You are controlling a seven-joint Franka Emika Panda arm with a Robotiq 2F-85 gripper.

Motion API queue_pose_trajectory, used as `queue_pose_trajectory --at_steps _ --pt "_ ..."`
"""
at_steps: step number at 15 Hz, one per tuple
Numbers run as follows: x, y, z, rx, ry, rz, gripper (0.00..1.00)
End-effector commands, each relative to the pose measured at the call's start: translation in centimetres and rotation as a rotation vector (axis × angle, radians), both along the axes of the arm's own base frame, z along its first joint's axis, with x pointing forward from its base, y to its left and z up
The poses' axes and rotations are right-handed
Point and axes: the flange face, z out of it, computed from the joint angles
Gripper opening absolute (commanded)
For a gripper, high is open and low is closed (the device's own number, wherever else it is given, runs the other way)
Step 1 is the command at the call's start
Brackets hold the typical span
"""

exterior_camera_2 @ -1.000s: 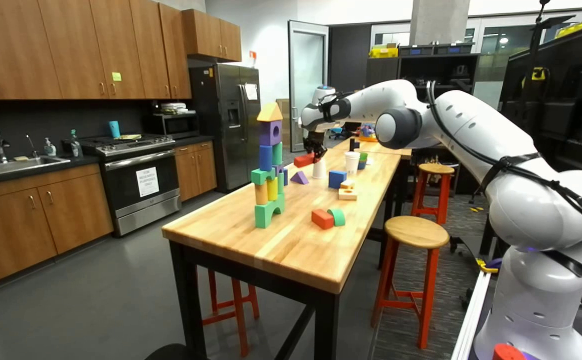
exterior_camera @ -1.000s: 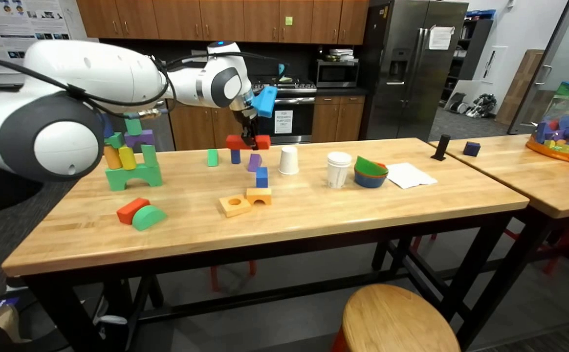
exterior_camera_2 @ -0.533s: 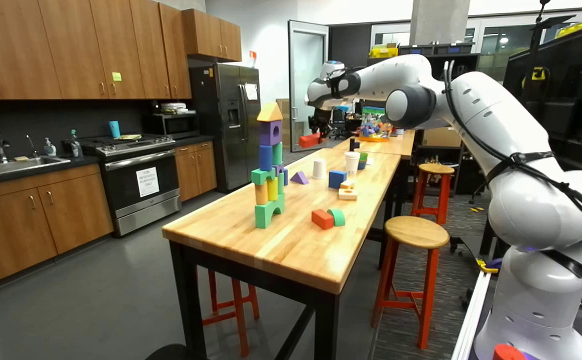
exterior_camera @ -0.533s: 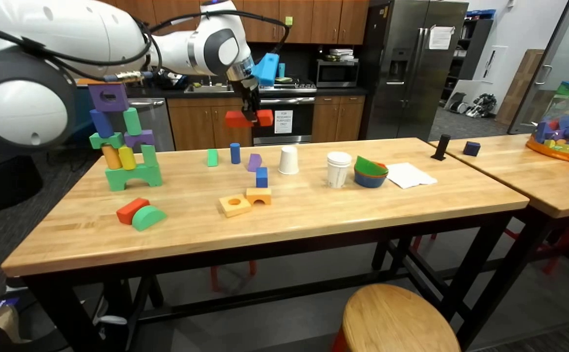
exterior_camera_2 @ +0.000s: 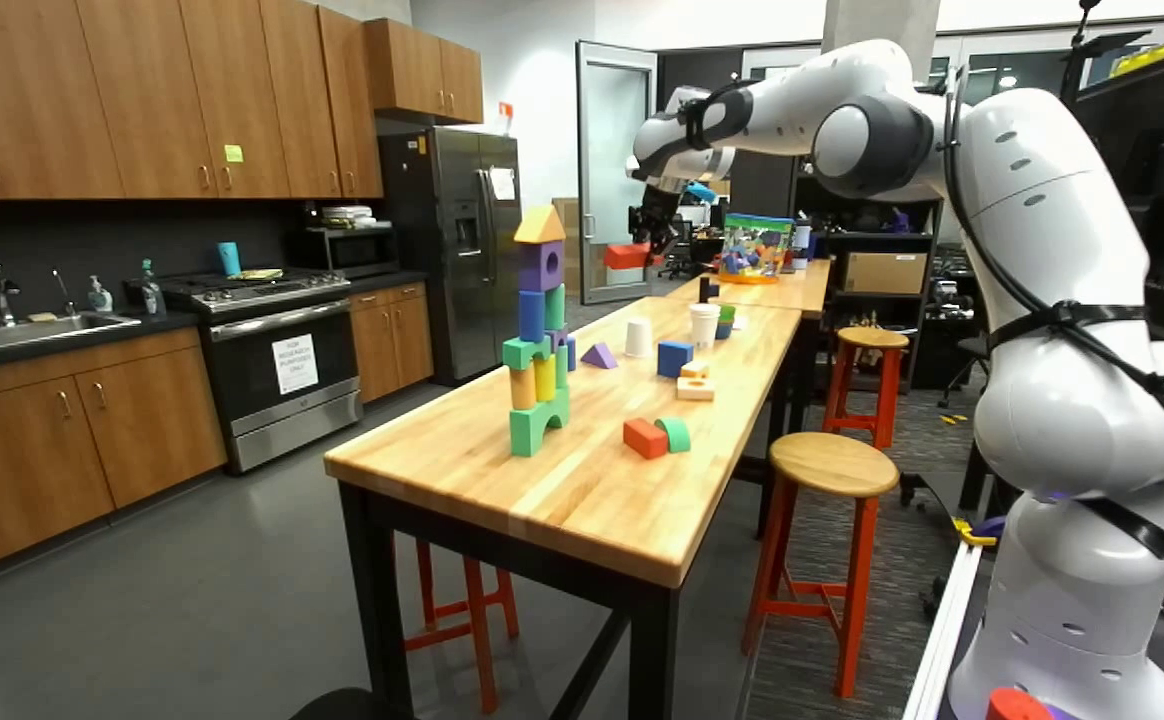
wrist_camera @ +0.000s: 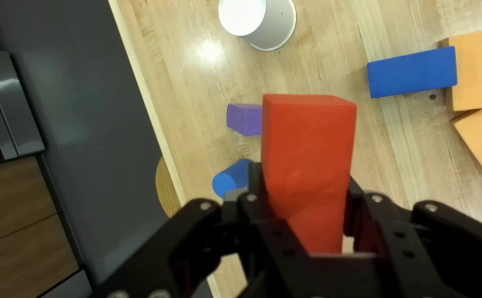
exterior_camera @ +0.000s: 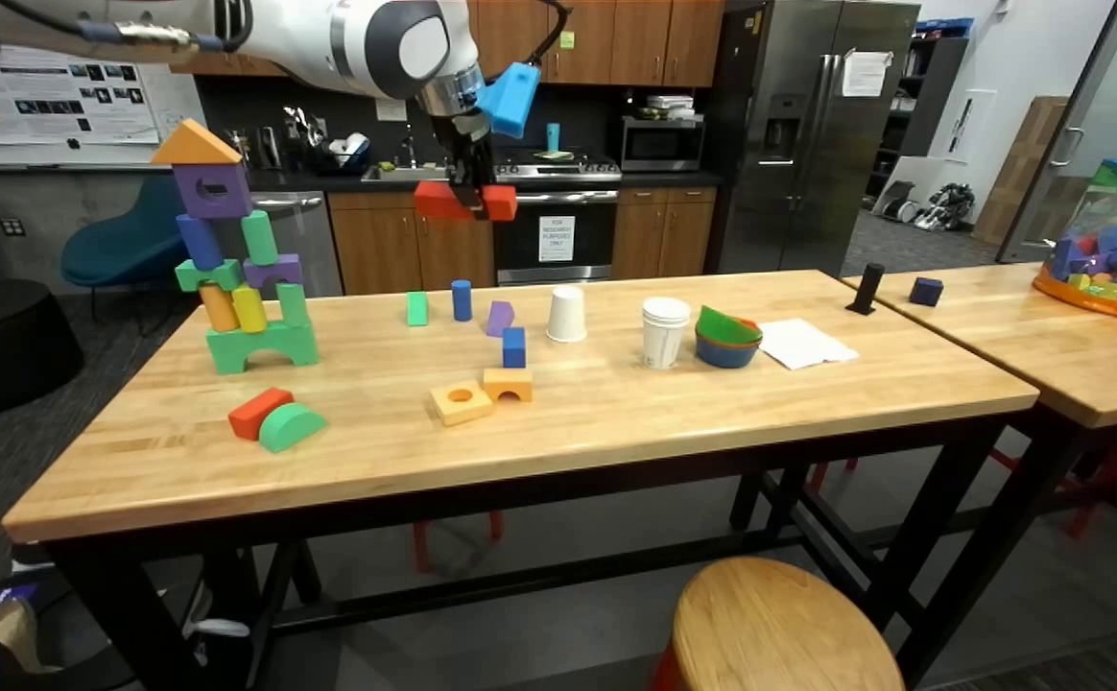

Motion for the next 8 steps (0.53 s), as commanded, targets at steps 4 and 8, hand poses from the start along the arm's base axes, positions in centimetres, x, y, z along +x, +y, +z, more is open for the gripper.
queue_pose_trajectory --at_steps 4,8 --pt "-7.3 3.3 0.3 0.083 0.072 0.048 0.16" --pt "-11.6 4.5 -1.8 0.107 0.125 0.069 0.16"
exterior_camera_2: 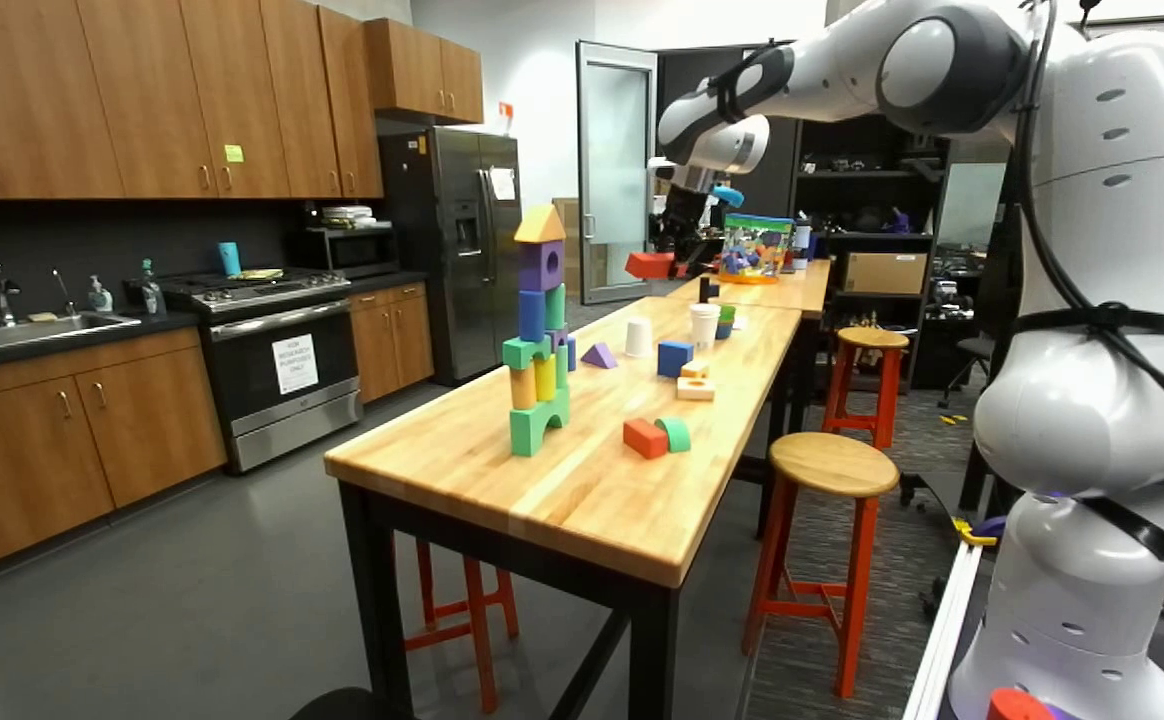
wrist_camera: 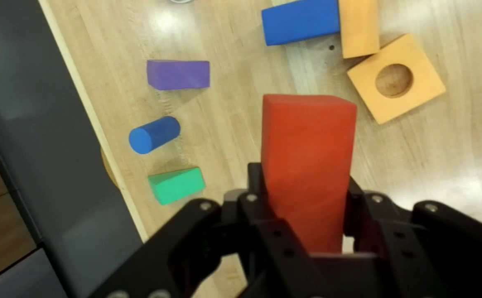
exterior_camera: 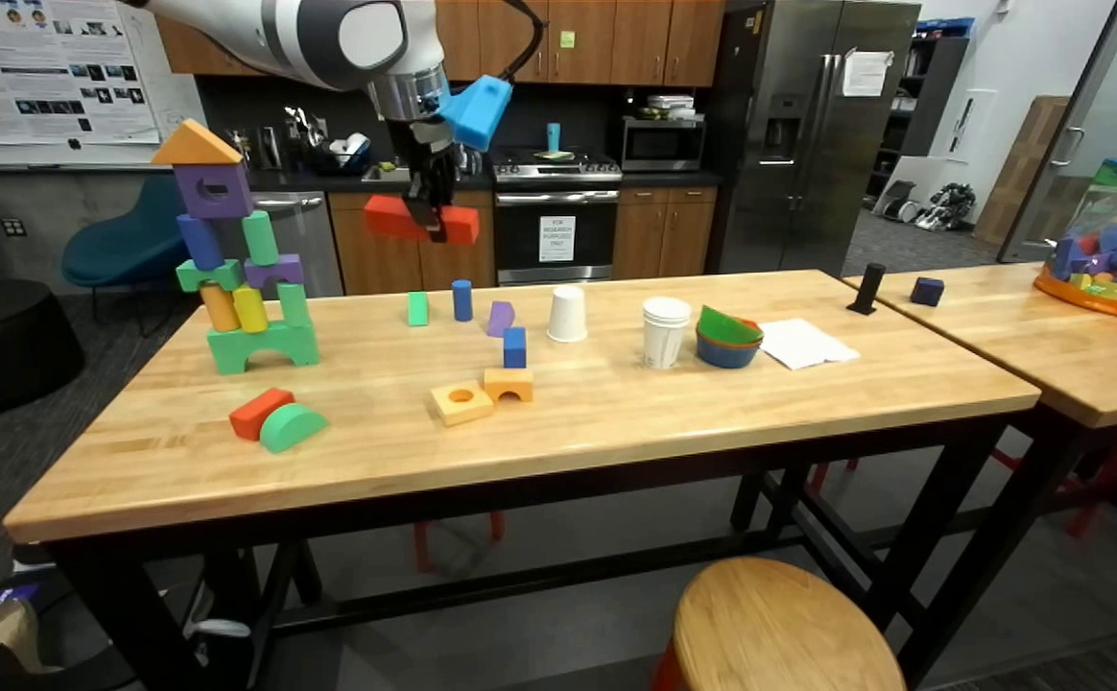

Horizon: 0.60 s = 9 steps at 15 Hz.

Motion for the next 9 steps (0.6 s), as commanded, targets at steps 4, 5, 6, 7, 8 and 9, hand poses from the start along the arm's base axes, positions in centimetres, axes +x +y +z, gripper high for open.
queue_pose_trajectory --at_steps 4,5,6,7,8,9 --pt "-6.4 3.1 -3.5 0.057 0.063 0.068 0.16" --pt "-6.3 3.5 -4.0 0.061 0.064 0.074 0.16" --pt "-5.9 4.1 -4.4 0.06 0.063 0.072 0.16" --pt "-5.4 2.9 -4.3 0.06 0.087 0.057 0.16" --pt "-5.4 3.2 -4.6 0.062 0.093 0.059 0.41" --pt "-5.3 3.2 -4.7 0.062 0.096 0.06 0.41"
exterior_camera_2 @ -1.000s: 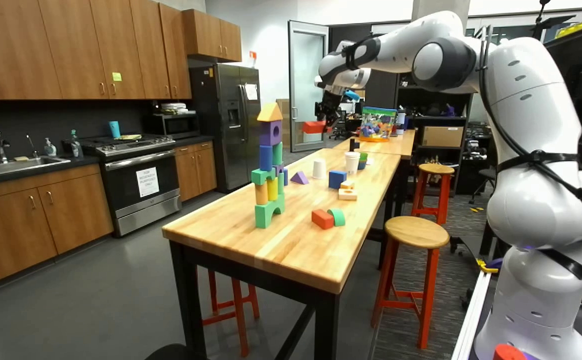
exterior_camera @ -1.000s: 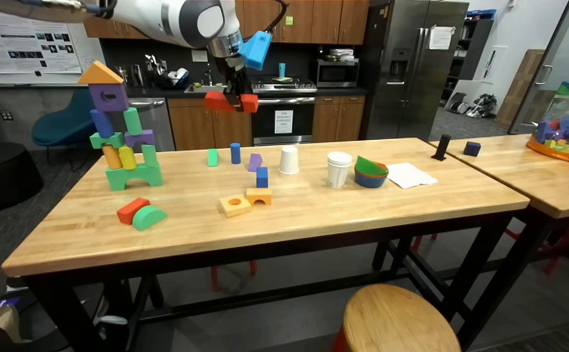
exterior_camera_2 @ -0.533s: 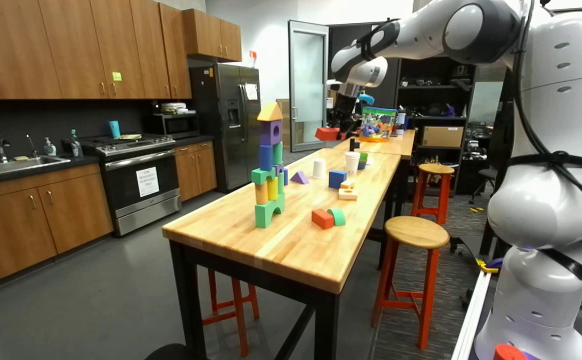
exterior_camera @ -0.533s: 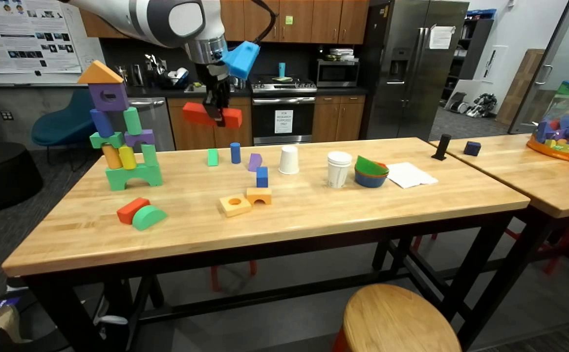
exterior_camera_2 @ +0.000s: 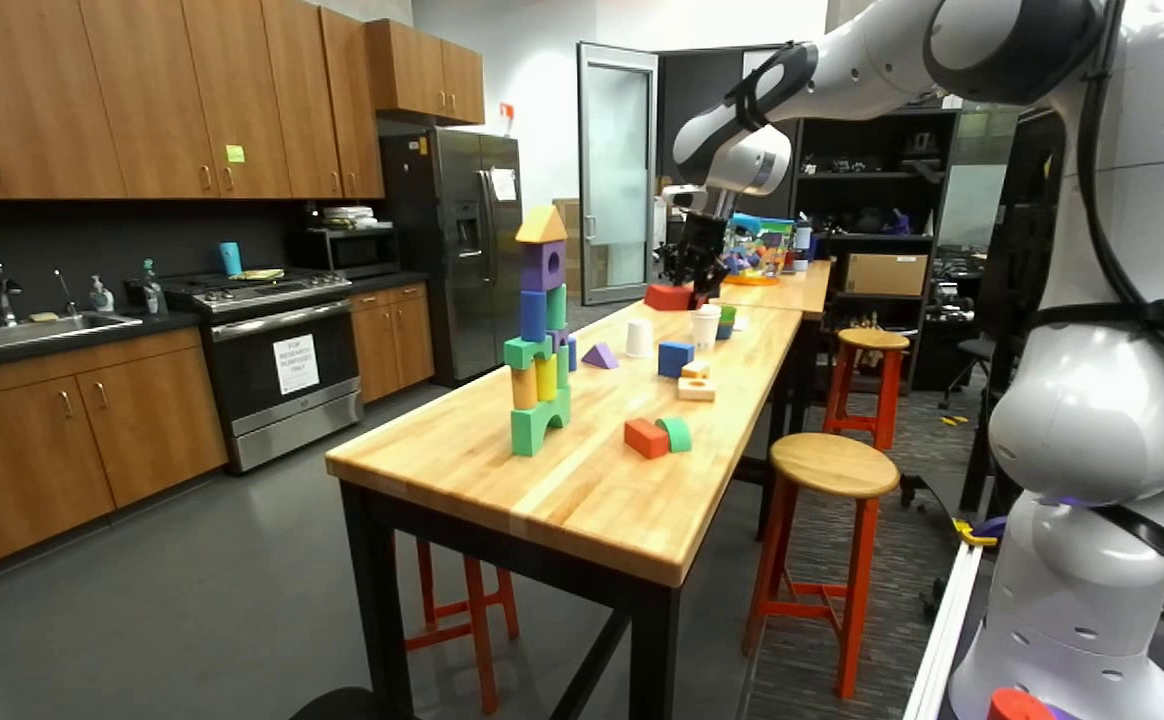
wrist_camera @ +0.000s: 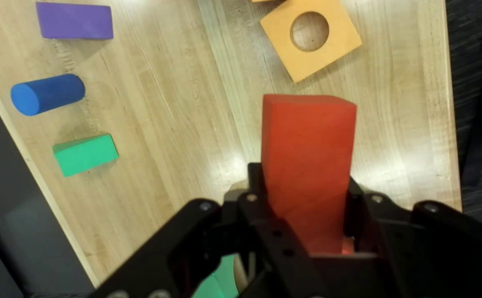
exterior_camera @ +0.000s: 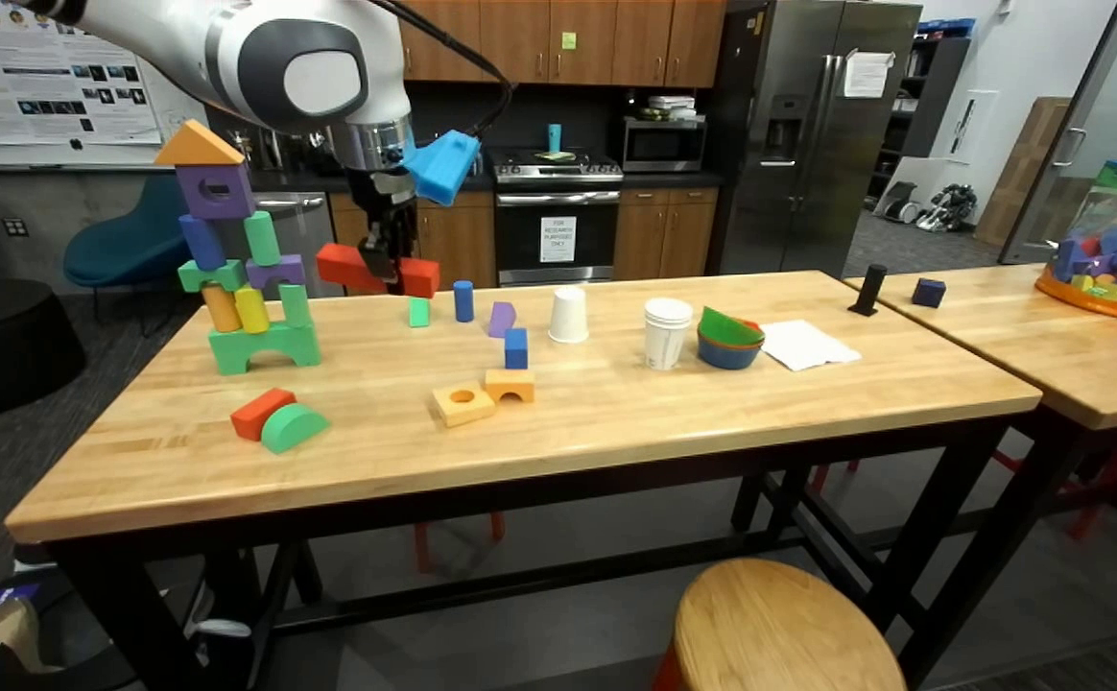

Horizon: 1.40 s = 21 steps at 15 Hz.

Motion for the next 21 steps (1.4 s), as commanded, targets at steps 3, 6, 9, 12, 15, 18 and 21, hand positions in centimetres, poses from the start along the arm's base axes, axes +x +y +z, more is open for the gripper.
queue_pose_trajectory --at_steps 3,6,9,12,15,18,21 --pt "-0.1 -0.4 0.0 0.0 0.003 -0.005 0.41" --pt "-0.1 -0.5 0.0 -0.001 0.003 -0.008 0.16" --pt "0.8 0.1 0.1 -0.045 0.012 0.043 0.16" --pt "1.3 0.5 -0.6 -0.152 0.119 0.17 0.16" --pt "2.0 1.0 -1.1 -0.191 0.172 0.261 0.16" --pt "3.0 1.2 -1.8 -0.203 0.179 0.295 0.16" --pt "3.9 1.3 -2.9 -0.191 0.171 0.292 0.16"
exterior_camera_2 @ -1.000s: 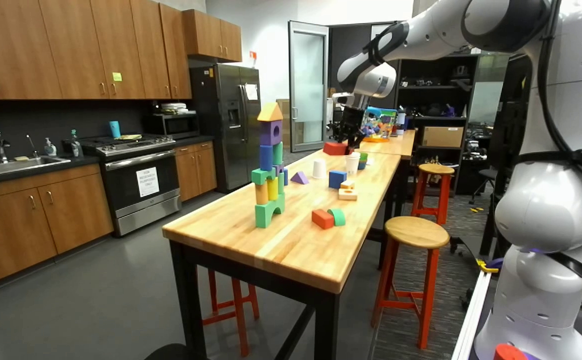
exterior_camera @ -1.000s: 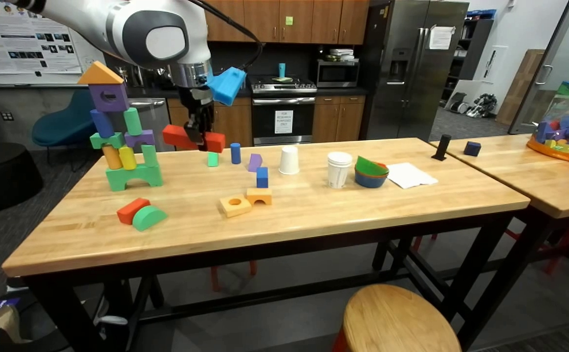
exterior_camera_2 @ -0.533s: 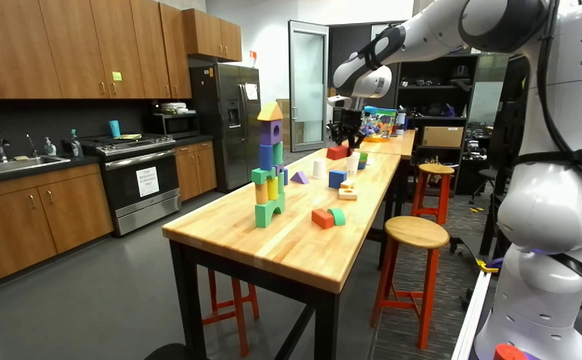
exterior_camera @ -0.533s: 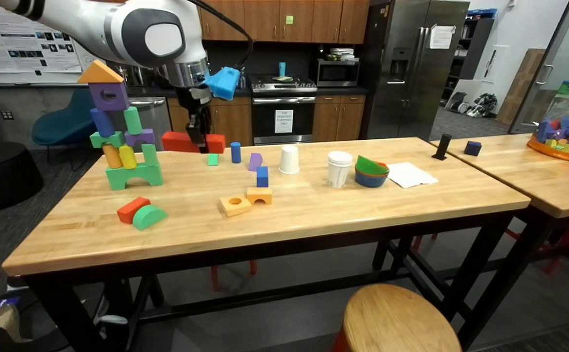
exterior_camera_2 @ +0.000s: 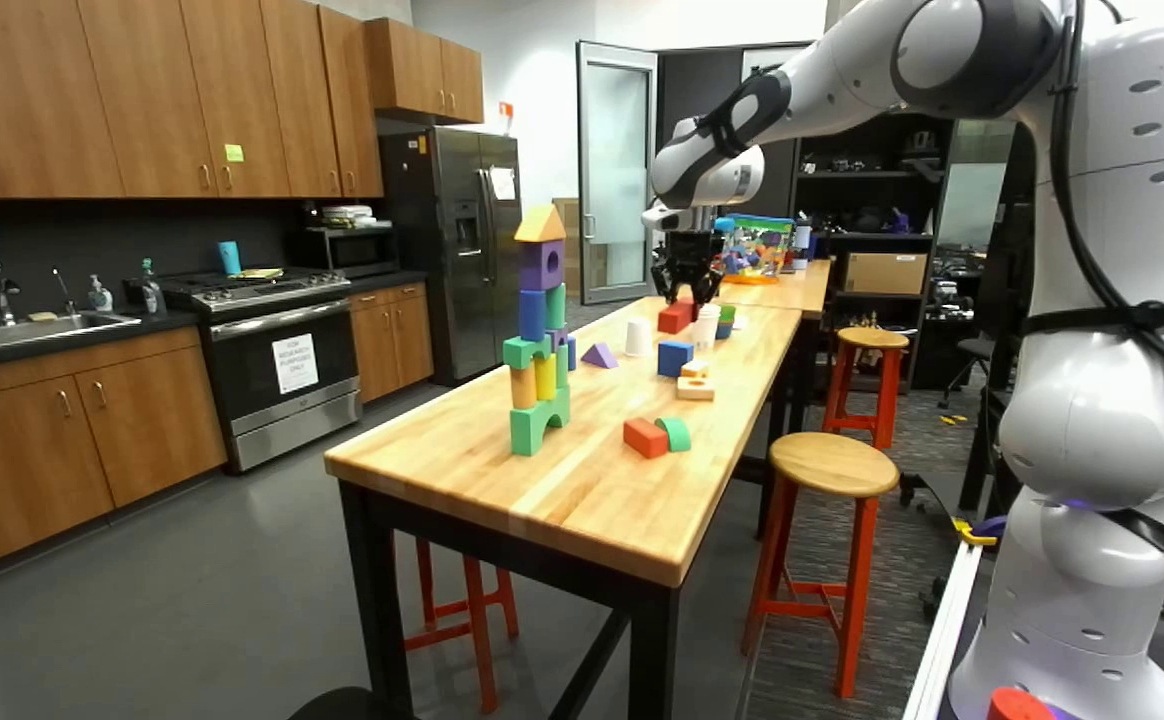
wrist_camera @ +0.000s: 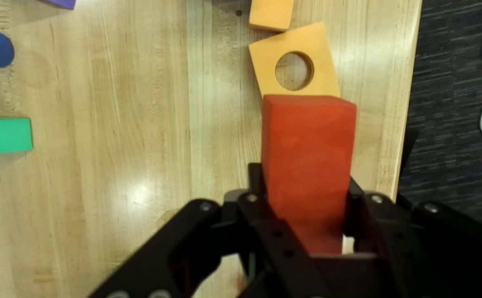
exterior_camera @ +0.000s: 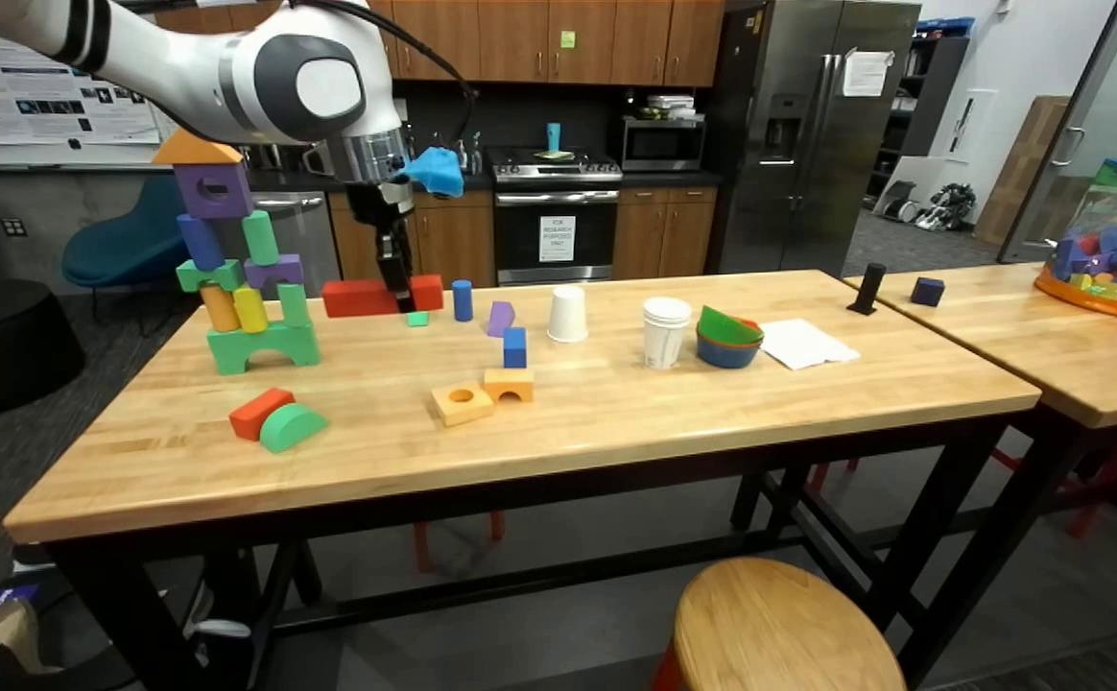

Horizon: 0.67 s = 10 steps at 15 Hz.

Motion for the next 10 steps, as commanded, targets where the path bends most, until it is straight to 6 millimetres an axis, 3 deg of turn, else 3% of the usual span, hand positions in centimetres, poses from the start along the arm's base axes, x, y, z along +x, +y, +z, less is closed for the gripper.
queue_pose_trajectory --at_steps 1,10 --pt "1.4 -0.1 -0.7 0.002 0.0 0.018 0.16" --pt "2.3 -0.3 -3.2 0.026 0.017 0.003 0.16"
